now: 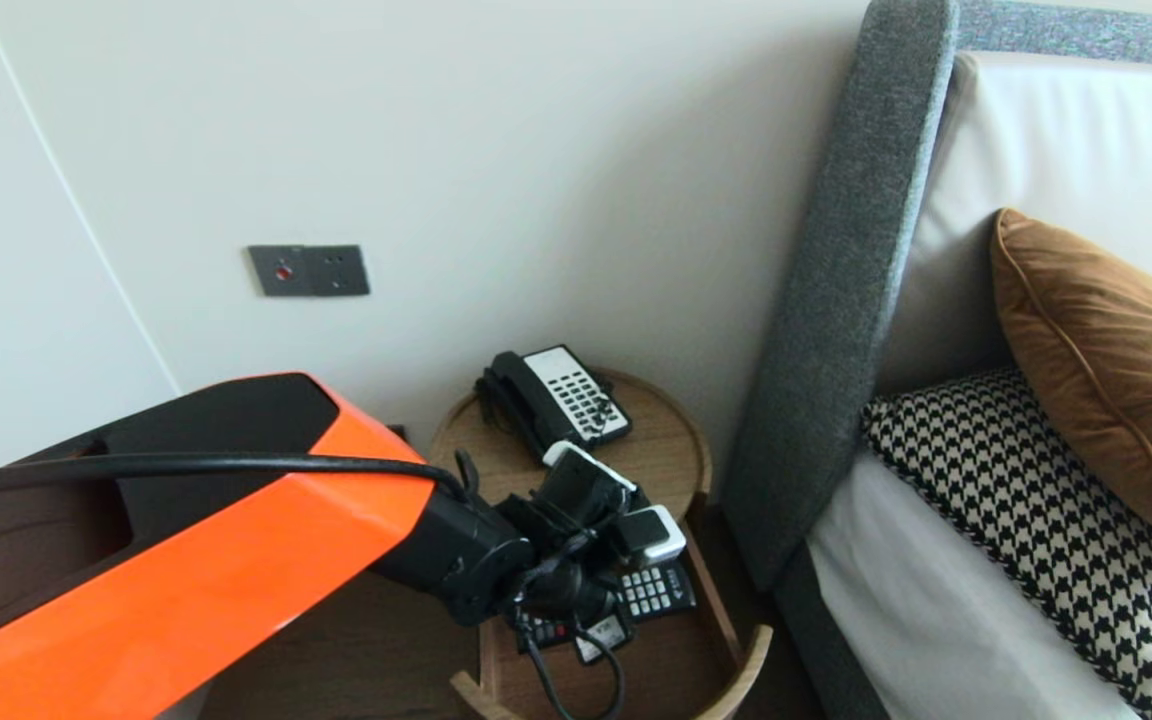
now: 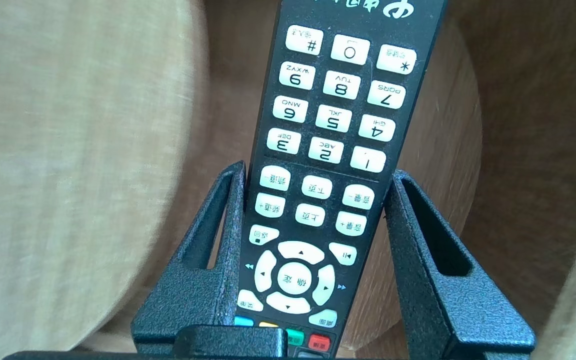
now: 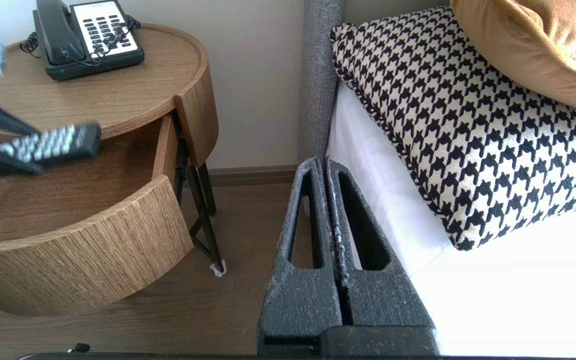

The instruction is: Take the remote control out of the drawer one by one and place them on the table

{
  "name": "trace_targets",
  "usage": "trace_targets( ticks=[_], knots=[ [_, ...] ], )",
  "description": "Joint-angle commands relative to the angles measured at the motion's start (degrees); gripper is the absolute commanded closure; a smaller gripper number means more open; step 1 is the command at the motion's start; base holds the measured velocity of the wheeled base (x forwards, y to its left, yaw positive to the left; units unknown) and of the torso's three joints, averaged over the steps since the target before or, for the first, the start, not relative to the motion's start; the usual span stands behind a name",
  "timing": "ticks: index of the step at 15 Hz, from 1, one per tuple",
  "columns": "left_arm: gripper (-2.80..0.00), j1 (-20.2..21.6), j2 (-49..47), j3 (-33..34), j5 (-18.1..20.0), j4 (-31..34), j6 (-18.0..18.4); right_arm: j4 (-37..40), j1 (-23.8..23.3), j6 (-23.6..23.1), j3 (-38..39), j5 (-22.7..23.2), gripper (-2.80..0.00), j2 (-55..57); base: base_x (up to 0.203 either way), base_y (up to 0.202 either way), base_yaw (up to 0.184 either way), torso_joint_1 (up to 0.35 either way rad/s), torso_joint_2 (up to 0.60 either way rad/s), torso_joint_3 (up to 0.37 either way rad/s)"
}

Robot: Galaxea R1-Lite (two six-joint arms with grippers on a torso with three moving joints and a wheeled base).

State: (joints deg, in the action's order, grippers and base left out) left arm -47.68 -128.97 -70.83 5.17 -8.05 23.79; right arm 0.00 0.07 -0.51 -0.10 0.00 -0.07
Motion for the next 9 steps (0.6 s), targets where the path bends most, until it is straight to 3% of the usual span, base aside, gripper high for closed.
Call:
trace_targets(
  ticks=[1, 5, 9],
  knots=[
    [0.00, 0.0, 2.0, -2.0, -0.1, 0.7, -0.5, 0.0, 0.0, 0.0, 0.0, 0.0, 0.00, -0.3, 0.000, 0.000, 0.000, 0.000, 0.00, 0.000],
    [0.00, 2.1, 3.2, -9.6, 0.0, 9.2, -2.5, 0.0, 0.0, 0.0, 0.0, 0.0, 0.00, -0.3, 0.000, 0.000, 0.000, 0.000, 0.00, 0.000],
    [0.00, 5.7, 0.2, -21.6, -0.6, 16.9, -3.3, 0.0, 0.0, 0.0, 0.0, 0.0, 0.00, -0.3, 0.000, 0.000, 0.000, 0.000, 0.00, 0.000]
  ],
)
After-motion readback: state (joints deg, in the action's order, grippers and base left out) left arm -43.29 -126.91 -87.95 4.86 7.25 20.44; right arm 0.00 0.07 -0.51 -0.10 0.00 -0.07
